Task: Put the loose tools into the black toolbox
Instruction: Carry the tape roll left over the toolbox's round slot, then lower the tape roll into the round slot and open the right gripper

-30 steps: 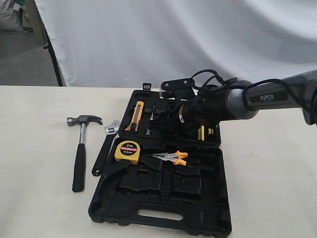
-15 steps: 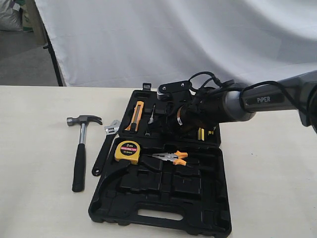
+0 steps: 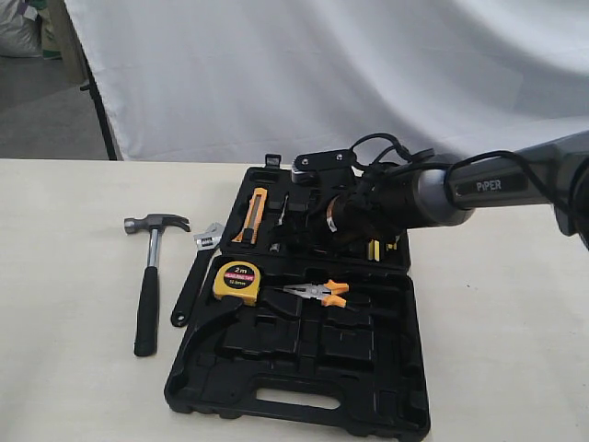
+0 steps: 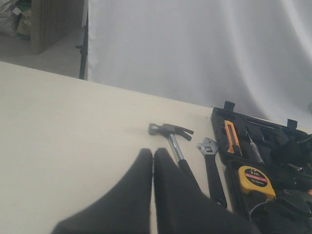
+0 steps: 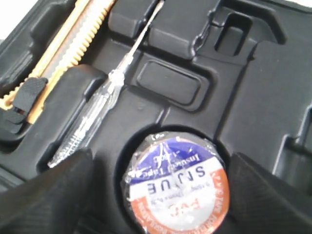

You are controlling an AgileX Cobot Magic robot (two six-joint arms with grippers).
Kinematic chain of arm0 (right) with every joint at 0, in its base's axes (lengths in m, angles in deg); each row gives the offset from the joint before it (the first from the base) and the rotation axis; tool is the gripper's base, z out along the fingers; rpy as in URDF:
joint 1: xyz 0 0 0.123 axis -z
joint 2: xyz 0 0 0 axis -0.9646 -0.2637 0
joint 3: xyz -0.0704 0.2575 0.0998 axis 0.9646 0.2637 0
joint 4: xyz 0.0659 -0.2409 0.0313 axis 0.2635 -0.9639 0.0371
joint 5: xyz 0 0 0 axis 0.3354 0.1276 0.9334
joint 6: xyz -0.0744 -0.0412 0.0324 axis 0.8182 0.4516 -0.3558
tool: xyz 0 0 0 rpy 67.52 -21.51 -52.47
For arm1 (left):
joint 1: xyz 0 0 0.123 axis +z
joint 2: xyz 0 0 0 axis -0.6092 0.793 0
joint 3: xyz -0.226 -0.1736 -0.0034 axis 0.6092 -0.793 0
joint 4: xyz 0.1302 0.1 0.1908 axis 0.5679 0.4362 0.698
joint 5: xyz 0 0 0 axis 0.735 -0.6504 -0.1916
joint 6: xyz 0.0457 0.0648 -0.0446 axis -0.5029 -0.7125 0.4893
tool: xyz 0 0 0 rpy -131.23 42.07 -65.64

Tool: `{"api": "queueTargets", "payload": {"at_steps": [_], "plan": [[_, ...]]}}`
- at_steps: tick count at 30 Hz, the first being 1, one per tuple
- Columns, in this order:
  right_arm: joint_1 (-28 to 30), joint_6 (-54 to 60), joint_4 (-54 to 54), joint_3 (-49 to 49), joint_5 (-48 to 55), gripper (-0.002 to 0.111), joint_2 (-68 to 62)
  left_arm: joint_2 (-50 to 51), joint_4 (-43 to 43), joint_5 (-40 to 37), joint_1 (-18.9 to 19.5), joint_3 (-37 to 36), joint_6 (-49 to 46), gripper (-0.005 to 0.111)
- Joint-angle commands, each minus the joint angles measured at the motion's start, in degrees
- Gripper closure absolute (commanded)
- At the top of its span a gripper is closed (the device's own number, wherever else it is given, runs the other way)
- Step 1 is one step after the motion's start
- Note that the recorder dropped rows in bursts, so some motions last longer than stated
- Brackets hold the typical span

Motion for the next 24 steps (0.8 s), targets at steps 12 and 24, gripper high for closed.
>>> {"api": "queueTargets", "payload": {"at_steps": [12, 24], "plan": [[0.08, 2.23, -1.16, -0.90, 6.74, 0.094, 5.54, -0.18, 0.25, 0.41, 1.45, 0.15, 0.27, 0.106], [0.08, 2.25, -0.43, -1.57, 3.43, 0.109, 0.25, -0.18, 0.25, 0.41, 1.45, 0.15, 0.27, 0.106]]}}
